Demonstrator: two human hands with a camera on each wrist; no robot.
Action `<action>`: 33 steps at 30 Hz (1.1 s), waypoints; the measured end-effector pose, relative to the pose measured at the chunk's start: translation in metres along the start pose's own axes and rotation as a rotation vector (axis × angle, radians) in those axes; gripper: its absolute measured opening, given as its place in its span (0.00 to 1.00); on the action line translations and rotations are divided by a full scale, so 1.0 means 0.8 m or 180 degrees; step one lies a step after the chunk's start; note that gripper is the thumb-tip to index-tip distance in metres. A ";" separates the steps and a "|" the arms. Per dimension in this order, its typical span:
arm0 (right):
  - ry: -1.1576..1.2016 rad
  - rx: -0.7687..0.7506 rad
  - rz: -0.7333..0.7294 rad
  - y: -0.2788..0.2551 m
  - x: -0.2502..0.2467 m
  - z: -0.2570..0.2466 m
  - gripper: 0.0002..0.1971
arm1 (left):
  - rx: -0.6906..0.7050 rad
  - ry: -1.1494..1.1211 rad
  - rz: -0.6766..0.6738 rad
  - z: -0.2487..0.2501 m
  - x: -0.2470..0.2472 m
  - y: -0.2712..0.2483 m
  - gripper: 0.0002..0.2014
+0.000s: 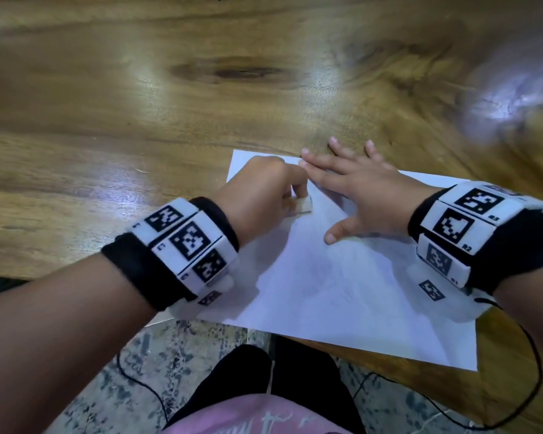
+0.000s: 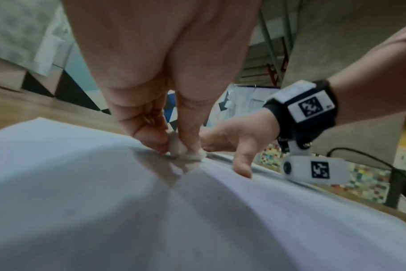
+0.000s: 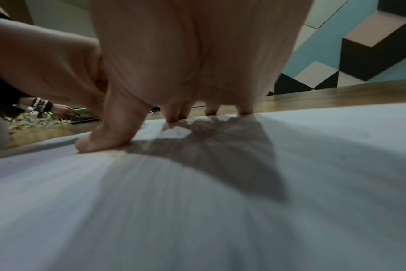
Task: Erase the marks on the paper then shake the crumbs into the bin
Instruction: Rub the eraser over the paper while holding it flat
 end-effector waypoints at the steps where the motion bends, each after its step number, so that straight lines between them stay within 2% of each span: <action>1: -0.0003 -0.0005 0.0000 0.000 0.000 0.000 0.55 | 0.0029 -0.0029 -0.0020 0.002 0.002 -0.005 0.06; 3: -0.0017 -0.0003 -0.0027 -0.001 0.000 0.000 0.55 | 0.0293 -0.0173 -0.0073 0.010 0.006 -0.033 0.07; 6: -0.0053 0.0002 -0.0076 -0.002 0.000 -0.001 0.54 | 0.0330 -0.0302 -0.0697 0.014 0.026 -0.082 0.08; 7: -0.0059 0.0001 -0.0069 -0.002 -0.001 -0.001 0.54 | 0.0317 -0.0300 -0.0771 0.013 0.027 -0.083 0.08; 9: -0.0045 -0.0004 -0.0039 -0.001 -0.001 -0.001 0.55 | 0.0327 -0.0193 -0.0460 0.015 0.014 -0.053 0.07; 11: -0.0002 -0.0002 -0.0008 0.000 -0.001 -0.001 0.55 | 0.0100 -0.0039 -0.0054 0.010 -0.003 -0.011 0.04; 12: 0.0009 -0.0004 -0.0011 0.000 -0.001 0.000 0.55 | -0.0032 -0.0016 -0.0008 0.007 -0.004 0.002 0.04; 14: -0.0007 -0.0037 -0.0021 0.001 -0.001 -0.002 0.55 | -0.0047 -0.0061 -0.0047 0.010 0.003 -0.001 0.04; 16: -0.0042 -0.0040 -0.0031 -0.001 -0.002 -0.001 0.55 | 0.0076 -0.0107 -0.0193 0.018 0.014 -0.032 0.11; 18: -0.0053 -0.0039 -0.0049 -0.003 -0.003 -0.002 0.54 | -0.0012 -0.0095 -0.0312 0.017 0.024 -0.059 0.15; 21: -0.0073 -0.0028 -0.0085 -0.004 -0.004 -0.006 0.54 | -0.0076 0.0100 -0.0125 0.009 0.024 -0.066 0.08; 28: 0.0079 0.0175 -0.0141 -0.040 -0.006 0.029 0.51 | -0.0196 0.0190 -0.0058 0.012 0.024 -0.070 0.07; 33: 0.0221 0.0143 -0.0184 -0.050 -0.006 0.033 0.50 | -0.0371 0.0238 -0.0590 0.014 0.019 -0.038 0.03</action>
Point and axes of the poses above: each hand's wrist, its own y-axis towards the middle knuckle, its own x-axis out of the palm, z = x × y, the point moved 10 cm from there along y, towards the middle knuckle, and after that the axes turned 12 degrees about z, right-handed, at the moved point
